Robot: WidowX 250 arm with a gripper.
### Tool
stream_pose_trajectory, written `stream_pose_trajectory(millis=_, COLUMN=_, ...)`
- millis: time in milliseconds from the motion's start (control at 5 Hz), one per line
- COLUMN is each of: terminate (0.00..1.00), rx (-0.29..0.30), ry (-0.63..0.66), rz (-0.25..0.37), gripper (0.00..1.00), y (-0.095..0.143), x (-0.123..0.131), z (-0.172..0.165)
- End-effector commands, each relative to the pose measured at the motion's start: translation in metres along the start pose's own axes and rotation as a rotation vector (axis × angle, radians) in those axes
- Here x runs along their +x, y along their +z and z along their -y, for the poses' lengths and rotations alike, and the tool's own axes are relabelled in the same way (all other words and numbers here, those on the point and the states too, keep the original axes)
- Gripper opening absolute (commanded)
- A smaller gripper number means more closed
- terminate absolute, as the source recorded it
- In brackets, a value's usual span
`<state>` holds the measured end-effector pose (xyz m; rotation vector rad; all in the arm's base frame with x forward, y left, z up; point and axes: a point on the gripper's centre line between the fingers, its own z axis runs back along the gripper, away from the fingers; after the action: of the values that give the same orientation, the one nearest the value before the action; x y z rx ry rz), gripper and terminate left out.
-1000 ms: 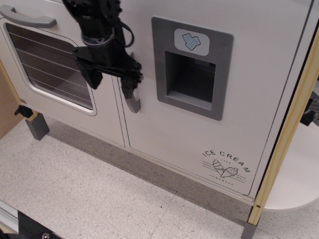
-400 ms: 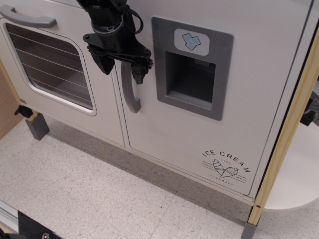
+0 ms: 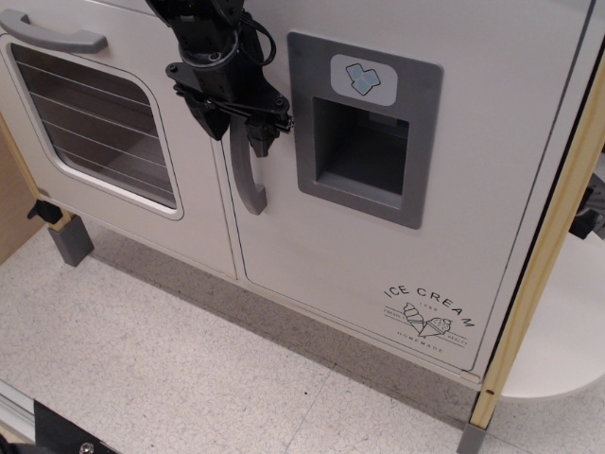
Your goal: Open fridge
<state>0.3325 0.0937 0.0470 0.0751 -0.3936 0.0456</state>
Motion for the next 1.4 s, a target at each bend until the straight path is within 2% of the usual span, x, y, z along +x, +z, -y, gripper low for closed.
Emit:
stream_pose_trajectory(millis=0, terminate=0.0, rx=0.001, ry=-0.003, rz=0.088, gripper=0.0, y=0.004, x=0.014, z=-0.007)
stream_pose_trajectory(millis=200, terminate=0.0, rx=0.011, ry=-0.013, rz=0.11, gripper=0.0, y=0.006, x=0.007, z=-0.007)
stream_pose_trajectory(millis=400, terminate=0.0, rx=-0.008, ry=-0.05, rz=0.104, gripper=0.0, y=0.015, x=-0.007, z=-0.008)
stream_pose_trajectory(millis=800, terminate=0.0, rx=-0.092, ry=-0.122, rz=0.081, gripper=0.0, y=0.035, x=-0.042, z=-0.002)
stream_pose_trajectory(millis=1000, terminate=0.0, rx=-0.161, ry=-0.178, rz=0.079, gripper=0.0, y=0.049, x=-0.061, z=0.007)
stream_pose_trajectory(millis=1200, terminate=0.0, rx=-0.17, ry=-0.185, rz=0.029, gripper=1.0, y=0.065, x=-0.081, z=0.011)
